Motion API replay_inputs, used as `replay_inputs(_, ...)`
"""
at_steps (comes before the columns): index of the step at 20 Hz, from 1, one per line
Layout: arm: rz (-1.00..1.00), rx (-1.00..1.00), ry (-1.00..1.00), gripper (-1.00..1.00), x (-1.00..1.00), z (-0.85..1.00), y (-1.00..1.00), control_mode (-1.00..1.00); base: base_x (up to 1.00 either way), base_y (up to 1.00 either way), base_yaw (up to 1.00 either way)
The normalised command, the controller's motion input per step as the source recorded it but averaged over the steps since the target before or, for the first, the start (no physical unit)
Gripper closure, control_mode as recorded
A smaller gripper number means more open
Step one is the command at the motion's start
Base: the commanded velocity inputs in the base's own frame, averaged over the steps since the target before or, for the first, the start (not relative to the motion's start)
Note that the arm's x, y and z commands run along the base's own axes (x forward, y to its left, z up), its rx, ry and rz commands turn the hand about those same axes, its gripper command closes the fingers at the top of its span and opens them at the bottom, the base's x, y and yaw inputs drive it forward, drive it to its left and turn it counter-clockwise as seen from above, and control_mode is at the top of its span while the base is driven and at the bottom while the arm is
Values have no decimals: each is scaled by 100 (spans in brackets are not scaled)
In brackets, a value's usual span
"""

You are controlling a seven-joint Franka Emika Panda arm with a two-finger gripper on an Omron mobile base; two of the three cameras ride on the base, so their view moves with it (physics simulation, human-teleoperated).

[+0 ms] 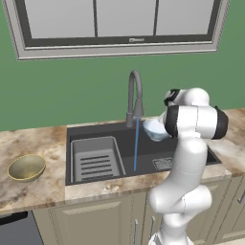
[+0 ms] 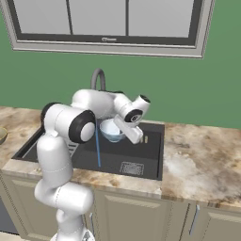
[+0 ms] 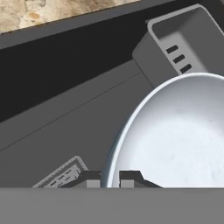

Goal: Rinse each bowl for a few seconds and place them down in the sink or on the counter.

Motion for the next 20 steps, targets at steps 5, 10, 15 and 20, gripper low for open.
replay_inputs(5,-2,0,1,100,0,21,-35,-100,0,0,0)
replay_inputs(10,-8,0,5,100,0,23,-27,-100,0,0,0)
replay_inputs(15,-14,-1,1,100,0,19,-25,-100,0,0,0)
replay_inputs(20,-19,0,0,100,0,14,-23,-100,0,0,0)
